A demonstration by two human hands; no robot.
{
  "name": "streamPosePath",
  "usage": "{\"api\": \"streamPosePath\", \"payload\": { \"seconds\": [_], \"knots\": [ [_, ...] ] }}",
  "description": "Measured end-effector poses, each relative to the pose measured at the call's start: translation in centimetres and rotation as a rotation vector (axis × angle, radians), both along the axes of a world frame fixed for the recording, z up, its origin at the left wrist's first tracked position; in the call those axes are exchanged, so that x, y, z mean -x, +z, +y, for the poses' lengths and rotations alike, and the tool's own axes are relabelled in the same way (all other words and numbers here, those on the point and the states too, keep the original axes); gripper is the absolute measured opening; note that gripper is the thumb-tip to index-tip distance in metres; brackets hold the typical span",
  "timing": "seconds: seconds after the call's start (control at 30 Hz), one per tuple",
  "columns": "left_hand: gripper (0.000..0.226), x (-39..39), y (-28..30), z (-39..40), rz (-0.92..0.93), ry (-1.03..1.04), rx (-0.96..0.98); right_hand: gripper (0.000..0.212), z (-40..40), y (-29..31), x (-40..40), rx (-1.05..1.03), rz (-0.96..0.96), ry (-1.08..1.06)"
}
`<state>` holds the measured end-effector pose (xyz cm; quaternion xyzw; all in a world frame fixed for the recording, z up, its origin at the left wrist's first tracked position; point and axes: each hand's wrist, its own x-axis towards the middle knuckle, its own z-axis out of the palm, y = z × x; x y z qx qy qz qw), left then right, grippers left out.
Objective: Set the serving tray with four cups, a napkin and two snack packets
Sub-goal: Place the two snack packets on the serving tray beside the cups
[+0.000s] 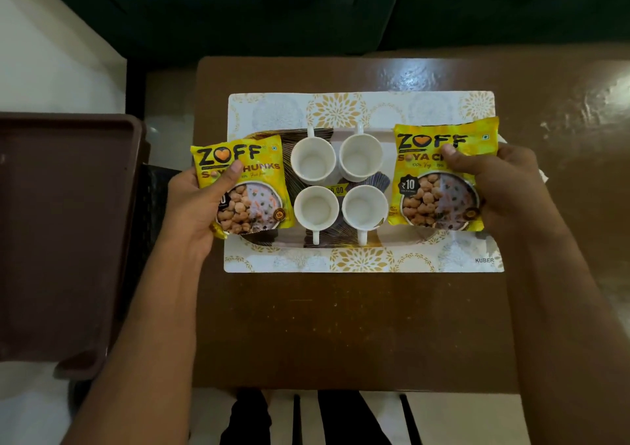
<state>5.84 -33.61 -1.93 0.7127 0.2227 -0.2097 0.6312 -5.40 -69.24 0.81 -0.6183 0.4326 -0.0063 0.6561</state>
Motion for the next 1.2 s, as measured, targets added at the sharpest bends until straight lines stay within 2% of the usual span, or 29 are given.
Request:
{"api": "streamPosePath", "payload": {
  "seconds": [0.13,0.37,0.6,0.7,0.93,1.03,1.1,1.2],
  "knots": [
    [0.016,0.1,-0.8,-0.5,0.001,-0.031,-0.027,0.004,0.4,-0.8,-0.1,0.013,0.01,0.018],
    [0.021,0.0,-1.7,-1.1,-0.126,-0.127,-0.189,0.007,2.1,-2.4,-0.1,0.093,0.005,0.052],
    [0.028,1.2,-1.7,-2.6,-0.377,-0.154,-0.549,0.031,3.3,-3.2,-1.0,0.263,0.061,-0.064],
    [0.037,1.5,-1.9,-3.1,-0.464,-0.208,-0.679,0.035,3.8,-3.4,-1.0,0.387,0.066,-0.078],
    [0.056,0.3,-2.3,-2.4,-0.381,-0.313,-0.71,0.053,4.8,-3.9,-0.8,0.641,0.028,-0.063],
    [0.061,0.1,-2.6,-2.1,-0.37,-0.336,-0.708,0.072,4.7,-4.2,-0.9,0.697,0.07,-0.011],
    [0.073,0.2,-2.6,-2.2,-0.349,-0.34,-0.73,0.082,4.7,-4.5,-0.8,0.767,0.112,0.066],
    [0.089,1.2,-2.1,-2.7,-0.372,-0.274,-0.76,0.073,5.3,-4.6,-0.5,0.994,0.133,0.202]
  ]
}}
